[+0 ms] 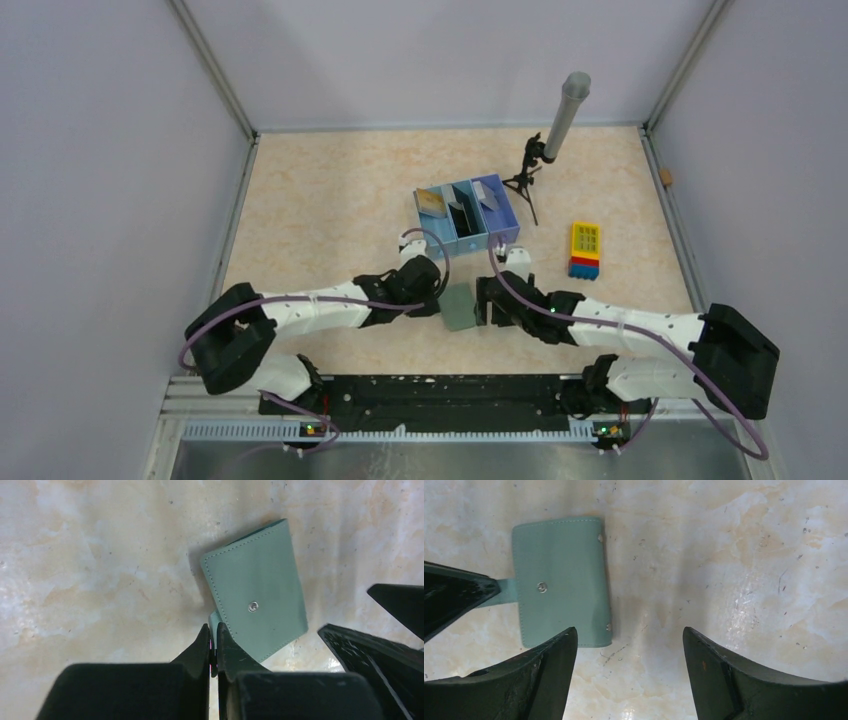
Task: Put the credit cards into the card holder
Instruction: Open the card holder at the center of the board.
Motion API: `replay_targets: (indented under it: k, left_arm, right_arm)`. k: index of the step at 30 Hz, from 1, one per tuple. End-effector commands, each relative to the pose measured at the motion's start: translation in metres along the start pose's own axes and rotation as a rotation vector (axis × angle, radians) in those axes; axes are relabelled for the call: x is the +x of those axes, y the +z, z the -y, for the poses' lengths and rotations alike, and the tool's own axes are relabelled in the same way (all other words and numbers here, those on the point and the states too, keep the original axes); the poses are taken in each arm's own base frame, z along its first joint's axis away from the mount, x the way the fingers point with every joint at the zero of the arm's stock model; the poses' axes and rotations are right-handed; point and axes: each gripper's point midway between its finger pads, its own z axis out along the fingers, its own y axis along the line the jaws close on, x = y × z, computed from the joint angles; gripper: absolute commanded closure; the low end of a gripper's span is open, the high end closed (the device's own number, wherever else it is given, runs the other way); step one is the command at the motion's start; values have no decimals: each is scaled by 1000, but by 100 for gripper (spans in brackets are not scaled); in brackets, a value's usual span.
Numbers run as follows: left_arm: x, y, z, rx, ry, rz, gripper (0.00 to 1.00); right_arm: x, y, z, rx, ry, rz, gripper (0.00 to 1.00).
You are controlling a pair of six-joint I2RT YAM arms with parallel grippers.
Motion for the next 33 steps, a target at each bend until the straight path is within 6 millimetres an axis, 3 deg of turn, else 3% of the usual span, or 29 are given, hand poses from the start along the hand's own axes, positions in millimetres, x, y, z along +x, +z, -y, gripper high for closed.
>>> replay_targets:
  k: [1,6,11,15,23,30,33]
  left_arm:
    - [-17,-26,11,89,-46,76,100]
    - [-38,-66,27,242,-76,169,100]
    - [-38,-81,32,307,-72,150,100]
    - [-38,-85,31,308,-62,150,100]
    - [-37,-73,0,214,-149,150,100]
    - [-39,-62,-53,126,-244,173,100]
    - [-36,-59,-65,109,-238,158,100]
  right_arm:
    - [-10,1,-21,-39,-52,18,24]
    - [-13,-2,-50,-140,-44,26,23]
    - [-22,-11,-78,-255,-12,44,23]
    - [-31,-19,-82,-286,34,79,22]
    - [-25,-17,-83,-296,46,68,25]
    - [-14,-6,-81,-273,87,32,31]
    - [-15,-7,-85,-290,103,33,35]
